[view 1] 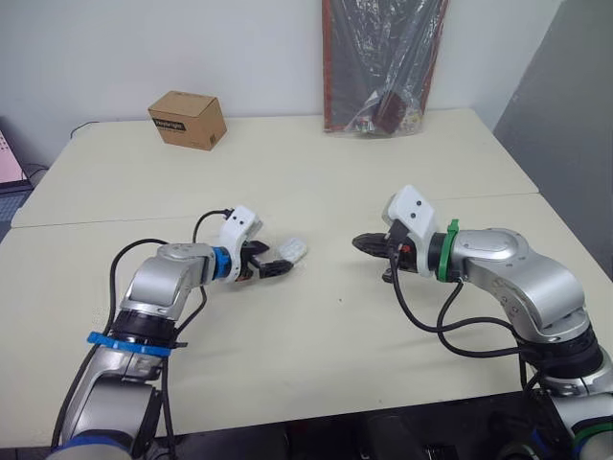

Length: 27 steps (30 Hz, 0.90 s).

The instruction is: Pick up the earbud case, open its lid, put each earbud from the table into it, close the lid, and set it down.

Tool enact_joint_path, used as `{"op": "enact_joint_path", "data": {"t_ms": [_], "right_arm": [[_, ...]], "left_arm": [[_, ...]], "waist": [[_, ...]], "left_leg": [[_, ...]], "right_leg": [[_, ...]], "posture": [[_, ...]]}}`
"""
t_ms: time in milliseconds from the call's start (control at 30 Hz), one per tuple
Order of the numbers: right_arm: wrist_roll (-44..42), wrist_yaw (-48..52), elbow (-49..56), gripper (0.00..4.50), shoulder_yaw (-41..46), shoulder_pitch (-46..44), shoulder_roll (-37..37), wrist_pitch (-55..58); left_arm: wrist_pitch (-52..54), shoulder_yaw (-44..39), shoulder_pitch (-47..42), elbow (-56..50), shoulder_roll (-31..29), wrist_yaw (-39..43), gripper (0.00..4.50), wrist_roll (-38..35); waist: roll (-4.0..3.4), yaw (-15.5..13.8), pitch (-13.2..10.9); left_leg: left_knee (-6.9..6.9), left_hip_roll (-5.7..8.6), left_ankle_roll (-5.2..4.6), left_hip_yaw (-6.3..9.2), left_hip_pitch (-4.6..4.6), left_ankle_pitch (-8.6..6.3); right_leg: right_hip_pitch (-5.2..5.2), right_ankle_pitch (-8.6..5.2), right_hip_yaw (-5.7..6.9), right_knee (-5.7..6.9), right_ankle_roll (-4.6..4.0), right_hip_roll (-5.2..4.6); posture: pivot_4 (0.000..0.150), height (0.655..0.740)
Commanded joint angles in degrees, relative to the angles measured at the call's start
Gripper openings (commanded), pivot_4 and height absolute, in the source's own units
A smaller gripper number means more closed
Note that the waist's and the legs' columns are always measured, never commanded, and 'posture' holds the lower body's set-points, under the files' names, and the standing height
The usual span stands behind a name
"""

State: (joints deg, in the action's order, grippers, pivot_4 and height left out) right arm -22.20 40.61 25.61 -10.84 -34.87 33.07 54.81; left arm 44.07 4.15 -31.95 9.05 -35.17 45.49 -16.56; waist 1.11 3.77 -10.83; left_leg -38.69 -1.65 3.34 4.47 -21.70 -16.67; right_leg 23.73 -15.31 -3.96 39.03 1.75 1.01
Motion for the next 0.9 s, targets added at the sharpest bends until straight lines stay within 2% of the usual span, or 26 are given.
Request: {"op": "enact_joint_path", "data": {"t_ms": [33, 200, 300, 500, 600, 900], "right_arm": [[-2.23, -0.11, 4.30, 0.00, 1.37, 0.79, -0.56, 0.07], [-4.53, -2.53, 8.05, 0.00, 2.85, 4.59, -1.49, 1.77], [-4.19, -5.00, 10.88, 0.00, 3.01, 9.28, -2.35, 0.18], [-2.98, -6.85, 12.15, 0.00, 2.27, 14.27, -2.52, -3.01], [-2.60, -6.98, 12.08, 0.00, 1.81, 16.20, -1.58, -3.96], [-1.85, -6.32, 11.50, 0.00, 0.60, 18.60, 0.16, -5.97]], "left_arm": [[-1.50, -4.92, 3.26, -4.89, -1.54, -0.98, 4.48, -1.30], [-4.31, -10.68, 10.12, -13.12, -1.53, -1.50, 4.48, -4.01], [-10.54, -14.93, 14.90, -17.01, 0.41, -3.66, 4.48, -4.25], [-12.50, -17.87, 23.18, -22.85, 1.84, -5.35, 4.48, -5.68], [-9.96, -18.92, 26.46, -25.88, 1.99, -6.03, 4.48, -7.71], [-11.97, -21.77, 33.12, -28.83, 2.74, -6.24, 4.48, -10.90]], "waist": [[0.00, -0.09, 0.00], [0.00, -0.85, 0.00], [0.00, -1.44, 0.00], [0.01, -1.91, 0.00], [0.01, -1.90, 0.00], [0.01, -1.91, 0.00]], "left_leg": [[0.00, 0.02, 0.00, 0.00, -0.06, 0.00], [0.00, 0.05, 0.01, 0.03, -0.43, 0.00], [0.01, 0.03, 0.02, 0.05, -0.47, -0.01], [0.01, 0.07, 0.02, -0.07, -0.39, -0.01], [-0.01, 0.06, 0.02, -0.07, -0.38, -0.01], [0.00, 0.03, 0.02, -0.11, -0.29, -0.01]], "right_leg": [[0.05, 0.05, 0.02, 0.00, -0.08, -0.02], [0.35, 0.06, 0.06, 0.00, -0.10, -0.12], [0.35, 0.06, 0.08, -0.06, -0.10, -0.20], [0.33, 0.04, 0.01, -0.07, -0.07, -0.20], [0.31, -0.03, 0.01, -0.07, 0.05, -0.15], [0.29, -0.06, -0.03, -0.05, 0.11, -0.10]], "posture": [[0.150, 0.7400], [0.150, 0.7400], [0.150, 0.7400], [0.150, 0.7400], [0.150, 0.7400], [0.150, 0.7400]]}}
